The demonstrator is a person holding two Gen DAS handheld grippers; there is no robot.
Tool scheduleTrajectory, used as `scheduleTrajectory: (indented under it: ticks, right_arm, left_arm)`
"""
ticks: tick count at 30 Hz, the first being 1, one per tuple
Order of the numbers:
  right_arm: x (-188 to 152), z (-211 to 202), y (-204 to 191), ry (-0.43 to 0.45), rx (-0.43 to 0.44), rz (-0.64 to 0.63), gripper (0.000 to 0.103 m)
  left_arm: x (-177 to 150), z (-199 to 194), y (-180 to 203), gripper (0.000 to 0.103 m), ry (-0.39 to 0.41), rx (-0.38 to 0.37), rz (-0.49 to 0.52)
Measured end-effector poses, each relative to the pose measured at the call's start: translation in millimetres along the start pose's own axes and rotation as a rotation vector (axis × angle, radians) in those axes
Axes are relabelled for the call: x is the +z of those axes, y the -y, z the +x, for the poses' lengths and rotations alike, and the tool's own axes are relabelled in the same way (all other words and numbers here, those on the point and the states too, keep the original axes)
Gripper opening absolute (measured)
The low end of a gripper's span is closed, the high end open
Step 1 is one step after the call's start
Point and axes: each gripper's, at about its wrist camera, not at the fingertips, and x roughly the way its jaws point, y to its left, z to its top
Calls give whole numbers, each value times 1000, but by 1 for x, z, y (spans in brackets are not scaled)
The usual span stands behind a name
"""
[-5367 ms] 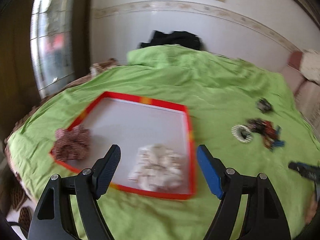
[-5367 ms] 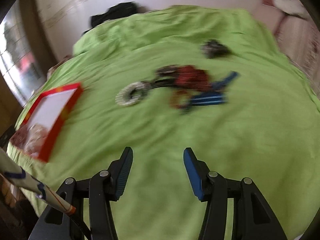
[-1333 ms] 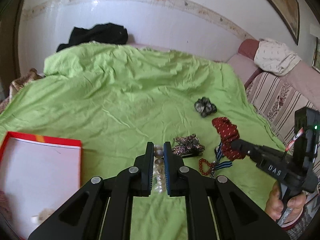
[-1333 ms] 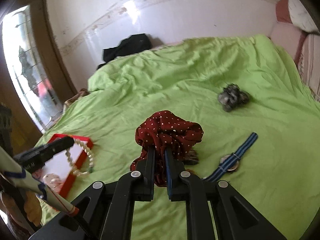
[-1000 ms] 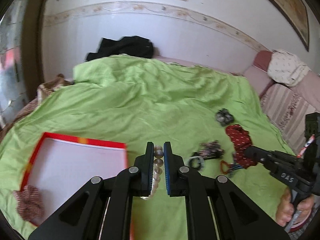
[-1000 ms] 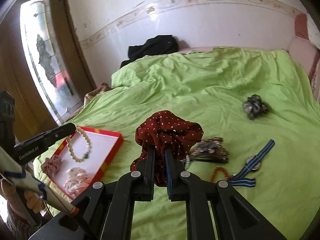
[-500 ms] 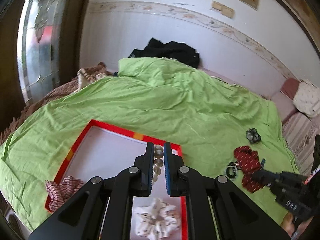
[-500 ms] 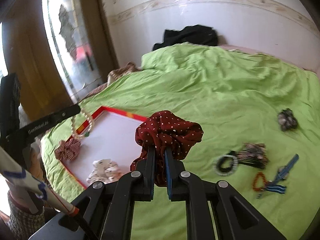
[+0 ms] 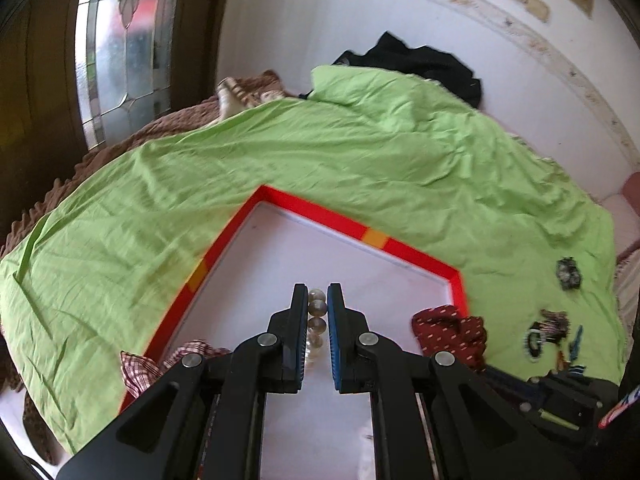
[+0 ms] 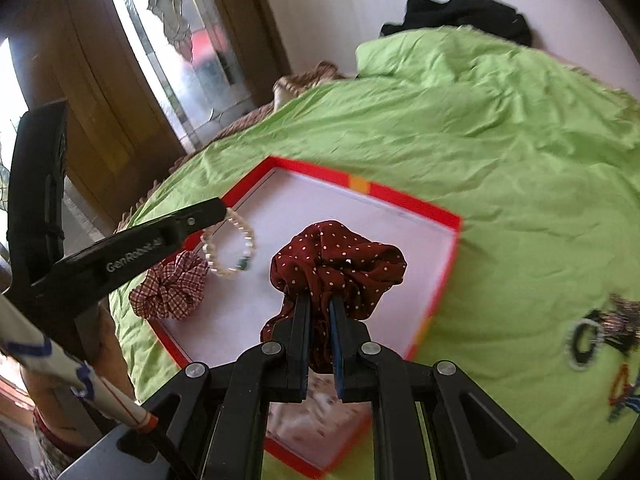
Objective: Organize jewelry
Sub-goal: 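Carry the pearl bracelet and polka-dot scrunchie into the tray and open both grippers, then move both grippers back to the remaining jewelry pile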
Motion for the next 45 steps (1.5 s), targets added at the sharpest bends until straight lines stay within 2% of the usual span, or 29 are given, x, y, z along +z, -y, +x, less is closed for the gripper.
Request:
scheduleTrajectory:
  ticks: [7,11,22,26,28,29,30,34,36,42,45]
  right_arm:
    - [-8,39,-11,-79,42,-7,10]
    - [-13,50,-16,-105,49,-22,10]
    - [-16,52,-15,-99,50,-29,16]
    - [-16,47,-14,-84,53,-20,28]
    - [-16,44,-14,-74,49,-17,37]
    - [-15,42,-13,-66,50,-11,41]
    - [-15,40,-12,-61,52,-6,42]
    - [-14,31,-10,-44,54,5,42]
    - [-13,25,-8,-33,55,9,42]
    - [-17,-12,8,33,44,42,46]
    - [-24,-37,26,65,19,69,46]
  left_arm:
    - [0,17,-5,9,-5,87,19]
    - [1,21,-8,9,-12,88,6]
    - [1,27,-11,9,-25,95,-8]
    - [1,24,-10,10,-11,87,-12]
    - [1,22,-11,16,-4,86,-14]
    - [1,21,-11,23,0,87,-16]
    - [2,20,-12,30,3,86,-19]
    - [3,14,-14,38,22,75,-40]
    - [4,10,-15,49,31,69,-54]
    - [5,0,-18,58,61,68,-86]
    - [4,-3,-17,59,65,64,-95]
